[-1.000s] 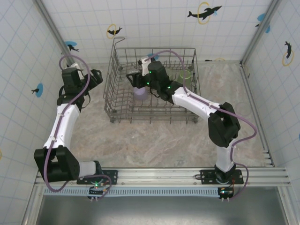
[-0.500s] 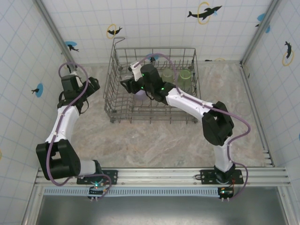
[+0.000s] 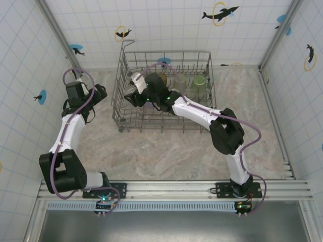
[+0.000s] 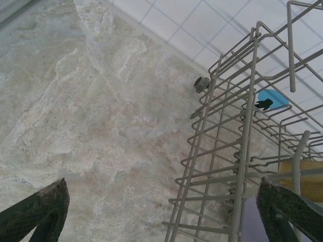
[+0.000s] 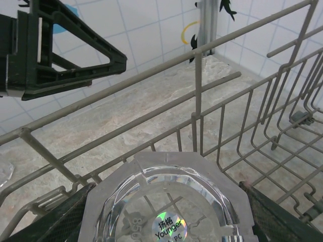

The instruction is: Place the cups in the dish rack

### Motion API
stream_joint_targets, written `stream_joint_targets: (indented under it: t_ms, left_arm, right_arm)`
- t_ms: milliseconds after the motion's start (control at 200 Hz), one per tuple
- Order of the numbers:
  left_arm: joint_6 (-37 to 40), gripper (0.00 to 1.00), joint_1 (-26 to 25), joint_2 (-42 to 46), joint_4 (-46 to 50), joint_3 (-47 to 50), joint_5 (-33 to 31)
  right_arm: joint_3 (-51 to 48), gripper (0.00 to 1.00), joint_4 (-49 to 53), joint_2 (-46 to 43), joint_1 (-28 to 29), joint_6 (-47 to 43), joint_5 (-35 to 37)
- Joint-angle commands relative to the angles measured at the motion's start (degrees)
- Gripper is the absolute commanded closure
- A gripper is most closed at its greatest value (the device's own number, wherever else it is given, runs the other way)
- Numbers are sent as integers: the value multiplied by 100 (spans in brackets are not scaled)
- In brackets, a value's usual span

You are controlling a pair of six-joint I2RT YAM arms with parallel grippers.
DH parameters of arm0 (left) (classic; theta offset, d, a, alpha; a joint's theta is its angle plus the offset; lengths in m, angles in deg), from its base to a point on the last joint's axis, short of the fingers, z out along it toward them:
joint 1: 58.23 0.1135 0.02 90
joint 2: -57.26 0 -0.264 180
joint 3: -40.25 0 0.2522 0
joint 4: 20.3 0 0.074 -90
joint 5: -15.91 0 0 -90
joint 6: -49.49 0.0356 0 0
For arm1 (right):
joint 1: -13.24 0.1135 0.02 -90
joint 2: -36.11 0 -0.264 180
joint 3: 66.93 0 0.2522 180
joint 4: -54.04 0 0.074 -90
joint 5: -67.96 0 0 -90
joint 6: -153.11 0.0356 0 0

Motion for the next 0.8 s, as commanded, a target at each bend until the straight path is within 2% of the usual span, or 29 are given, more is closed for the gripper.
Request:
stream_joint_targets:
  t_ms: [0, 160, 766, 796]
  left_arm:
    - [56, 3, 65, -51, -8, 37, 78]
    - [30, 3, 112, -60, -25, 37, 177]
    - [-42, 3, 152, -134, -22, 37, 416]
    - [-40, 3, 149, -137, -19, 37, 416]
  right_arm:
    - [370, 58, -262, 143, 16, -188, -203]
    - [496, 58, -146, 272, 29, -586, -229]
    - [590, 58, -344, 711, 43, -484, -1030]
    - [599, 58, -340, 731, 49, -499, -1264]
